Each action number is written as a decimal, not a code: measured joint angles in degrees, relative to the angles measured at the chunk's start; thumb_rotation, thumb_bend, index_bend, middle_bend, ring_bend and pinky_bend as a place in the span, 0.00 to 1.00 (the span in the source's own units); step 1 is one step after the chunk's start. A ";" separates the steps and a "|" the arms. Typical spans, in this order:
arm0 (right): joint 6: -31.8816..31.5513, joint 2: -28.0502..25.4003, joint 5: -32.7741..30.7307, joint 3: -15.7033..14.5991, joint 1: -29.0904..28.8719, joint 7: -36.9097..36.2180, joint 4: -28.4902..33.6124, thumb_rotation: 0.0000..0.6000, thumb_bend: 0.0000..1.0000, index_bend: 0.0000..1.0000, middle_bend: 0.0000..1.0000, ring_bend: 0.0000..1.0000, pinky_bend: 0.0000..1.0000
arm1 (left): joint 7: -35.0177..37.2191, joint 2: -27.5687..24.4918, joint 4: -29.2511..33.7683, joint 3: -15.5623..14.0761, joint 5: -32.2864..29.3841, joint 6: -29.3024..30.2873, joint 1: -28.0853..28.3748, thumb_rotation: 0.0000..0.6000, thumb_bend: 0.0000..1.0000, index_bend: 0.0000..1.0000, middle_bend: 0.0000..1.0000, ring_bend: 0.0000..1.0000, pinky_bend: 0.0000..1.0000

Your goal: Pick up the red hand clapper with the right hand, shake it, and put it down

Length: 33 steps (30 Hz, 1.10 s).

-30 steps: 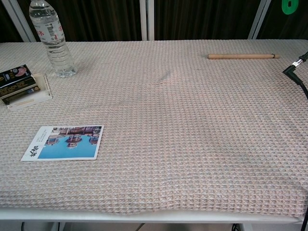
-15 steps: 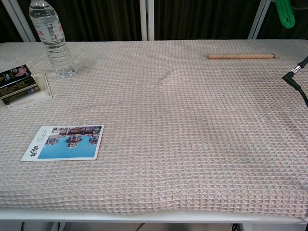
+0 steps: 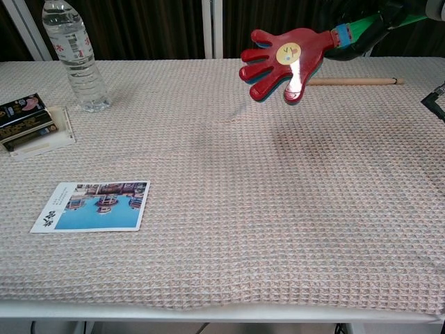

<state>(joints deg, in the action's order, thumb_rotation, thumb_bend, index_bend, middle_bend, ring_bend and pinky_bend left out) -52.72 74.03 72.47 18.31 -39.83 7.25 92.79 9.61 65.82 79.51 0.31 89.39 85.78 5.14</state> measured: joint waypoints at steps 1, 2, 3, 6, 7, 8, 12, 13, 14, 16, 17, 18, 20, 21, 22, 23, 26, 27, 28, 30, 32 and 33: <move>-0.03 -0.01 -0.74 -0.03 -0.07 2.84 0.49 1.00 0.48 0.95 0.82 0.84 0.99 | 0.00 -0.01 0.03 0.01 0.03 0.06 0.00 1.00 0.15 0.02 0.03 0.00 0.04; -0.07 -0.02 -1.32 -0.02 -0.10 5.17 0.93 1.00 0.48 0.95 0.82 0.84 0.99 | 0.01 -0.01 0.04 0.01 0.05 0.12 -0.01 1.00 0.15 0.02 0.03 0.00 0.04; -0.16 -0.02 -1.89 0.06 -0.09 7.47 1.46 1.00 0.48 0.95 0.82 0.84 0.99 | 0.03 0.00 0.04 0.03 0.09 0.24 -0.03 1.00 0.15 0.02 0.03 0.00 0.04; -0.68 0.08 -2.33 0.60 0.27 9.22 2.49 1.00 0.48 0.95 0.82 0.84 1.00 | 0.22 0.10 -0.12 0.06 0.18 0.55 -0.11 1.00 0.15 0.02 0.03 0.00 0.04; -0.95 0.15 -2.23 0.84 0.46 8.62 2.73 1.00 0.48 0.95 0.82 0.84 1.00 | 0.29 0.14 -0.19 0.08 0.19 0.61 -0.12 1.00 0.15 0.02 0.03 0.00 0.04; -1.25 0.23 -2.08 1.11 0.68 7.51 2.95 1.00 0.48 0.95 0.82 0.84 1.00 | 0.36 0.18 -0.26 0.10 0.20 0.67 -0.13 1.00 0.15 0.02 0.03 0.00 0.04; -2.51 0.53 -1.27 2.75 2.09 -4.48 4.14 1.00 0.48 0.95 0.82 0.84 1.00 | 0.69 0.48 -0.59 0.17 0.23 0.80 -0.11 1.00 0.15 0.02 0.03 0.00 0.04; -2.59 0.49 -1.18 3.19 2.43 -8.52 4.47 1.00 0.48 0.95 0.82 0.84 1.00 | 0.68 0.52 -0.64 0.18 0.22 0.77 -0.09 1.00 0.15 0.02 0.03 0.00 0.04; -2.60 0.39 -1.09 3.66 2.80 -13.06 4.79 1.00 0.48 0.95 0.82 0.84 1.00 | 0.65 0.54 -0.66 0.19 0.21 0.76 -0.07 1.00 0.15 0.02 0.03 0.00 0.04; -2.54 0.04 -0.70 4.77 3.70 -25.67 5.40 1.00 0.48 0.95 0.82 0.84 1.00 | 0.67 0.55 -0.69 0.24 0.19 0.79 -0.05 1.00 0.15 0.02 0.03 0.00 0.04; -2.51 -0.15 -0.43 5.23 4.10 -31.82 5.61 1.00 0.48 0.95 0.82 0.84 1.00 | 0.71 0.56 -0.72 0.25 0.18 0.83 -0.06 1.00 0.15 0.02 0.03 0.00 0.04; -2.46 -0.44 0.03 5.84 4.63 -40.48 5.86 1.00 0.48 0.95 0.82 0.84 1.00 | 0.79 0.58 -0.75 0.27 0.17 0.89 -0.07 1.00 0.15 0.02 0.03 0.00 0.04; -2.33 -0.96 0.90 6.72 5.39 -54.05 6.14 1.00 0.48 0.95 0.82 0.84 1.00 | 0.82 0.59 -0.78 0.27 0.26 0.99 -0.08 1.00 0.15 0.02 0.03 0.00 0.04; -2.26 -1.36 1.70 7.26 5.86 -63.21 6.18 1.00 0.48 0.95 0.82 0.84 1.00 | 0.83 0.58 -0.79 0.25 0.32 1.04 -0.09 1.00 0.15 0.02 0.03 0.00 0.04; -2.24 -1.68 2.44 7.61 6.18 -70.03 6.11 1.00 0.48 0.95 0.82 0.84 1.00 | 0.84 0.56 -0.79 0.25 0.35 1.08 -0.09 1.00 0.15 0.02 0.03 0.00 0.04; -2.27 -2.00 3.30 7.92 6.47 -76.72 5.95 1.00 0.48 0.95 0.82 0.84 1.00 | 0.85 0.56 -0.79 0.25 0.37 1.12 -0.09 1.00 0.15 0.02 0.03 0.00 0.04; -2.56 -3.10 6.90 8.50 7.20 -97.31 4.67 1.00 0.48 0.94 0.82 0.84 1.00 | 0.98 0.61 -0.89 0.31 0.37 1.22 -0.08 1.00 0.15 0.02 0.03 0.00 0.04; -2.72 -3.52 8.59 8.53 7.38 -104.34 3.85 1.00 0.48 0.94 0.82 0.84 1.00 | 1.01 0.68 -0.94 0.33 0.38 1.21 -0.05 1.00 0.15 0.02 0.03 0.00 0.04; -2.85 -3.82 9.90 8.47 7.45 -109.01 3.18 1.00 0.48 0.94 0.82 0.84 1.00 | 1.02 0.74 -0.97 0.34 0.40 1.19 -0.01 1.00 0.15 0.02 0.03 0.00 0.04; -3.10 -4.25 12.38 8.15 7.44 -117.92 1.87 1.00 0.48 0.94 0.82 0.84 1.00 | 1.03 0.87 -1.01 0.32 0.47 1.12 0.07 1.00 0.15 0.02 0.03 0.00 0.04; -3.27 -4.46 13.76 7.74 7.29 -123.32 0.93 1.00 0.48 0.94 0.82 0.84 1.00 | 1.01 0.91 -1.04 0.31 0.48 1.04 0.12 1.00 0.15 0.02 0.03 0.00 0.04; -3.30 -4.54 14.50 7.43 7.13 -125.77 0.36 1.00 0.48 0.94 0.82 0.84 1.00 | 1.00 0.91 -1.04 0.32 0.42 0.97 0.13 1.00 0.15 0.02 0.03 0.00 0.04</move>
<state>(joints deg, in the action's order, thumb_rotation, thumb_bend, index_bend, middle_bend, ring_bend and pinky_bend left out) -56.02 69.49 86.97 25.75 -32.69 -118.52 93.15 10.61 66.73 78.47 0.62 89.81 86.75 5.27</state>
